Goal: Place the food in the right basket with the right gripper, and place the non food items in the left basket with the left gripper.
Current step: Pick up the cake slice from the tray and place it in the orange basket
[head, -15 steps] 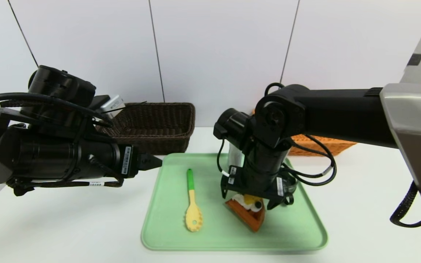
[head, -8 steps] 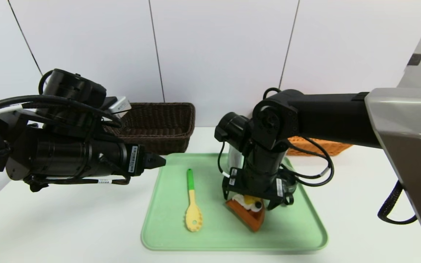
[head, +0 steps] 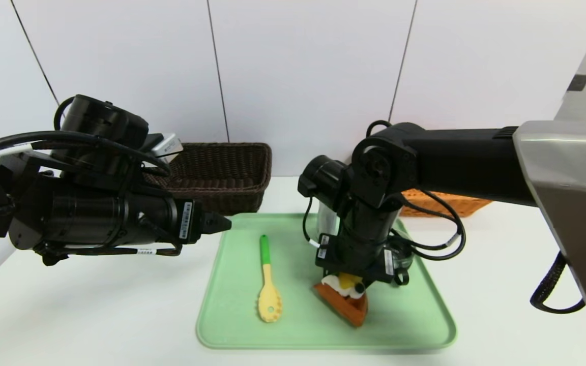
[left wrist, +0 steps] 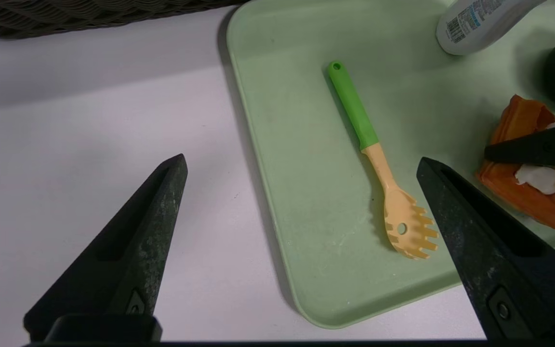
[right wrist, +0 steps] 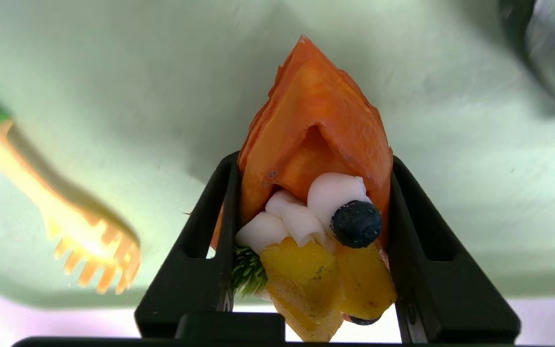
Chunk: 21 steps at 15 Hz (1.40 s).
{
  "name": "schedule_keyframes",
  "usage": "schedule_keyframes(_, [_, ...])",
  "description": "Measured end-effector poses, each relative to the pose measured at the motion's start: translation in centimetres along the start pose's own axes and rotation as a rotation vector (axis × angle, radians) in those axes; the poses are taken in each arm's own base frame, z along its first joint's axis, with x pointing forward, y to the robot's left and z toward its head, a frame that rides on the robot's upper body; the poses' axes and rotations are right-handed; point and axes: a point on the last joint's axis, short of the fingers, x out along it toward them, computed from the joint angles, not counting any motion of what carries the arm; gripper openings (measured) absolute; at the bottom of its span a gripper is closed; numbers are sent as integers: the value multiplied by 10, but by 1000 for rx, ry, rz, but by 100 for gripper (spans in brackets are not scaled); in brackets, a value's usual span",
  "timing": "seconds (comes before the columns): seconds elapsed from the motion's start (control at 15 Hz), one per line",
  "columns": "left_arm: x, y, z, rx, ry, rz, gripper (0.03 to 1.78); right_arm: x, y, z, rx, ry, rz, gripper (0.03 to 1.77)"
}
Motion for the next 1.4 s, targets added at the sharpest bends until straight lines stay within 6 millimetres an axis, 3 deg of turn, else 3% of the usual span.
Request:
schedule_keyframes(0.33, [-3,0,0,-1,-6,-1,169,-26,-2,-16,-30,11,37,84])
schedule_keyframes(0.67, [-8,0,-1,0,-9,-3,169,-65,-20,-19,-31,8,116,84])
schedule_keyframes(1.07, [-7,2,-6,1,6,2,169,-115,-72,21,56,-196,232,84])
schedule_keyframes(1.4, [-6,3,-9,1,15,5,169,-134,-104,64,204,-447,305,84])
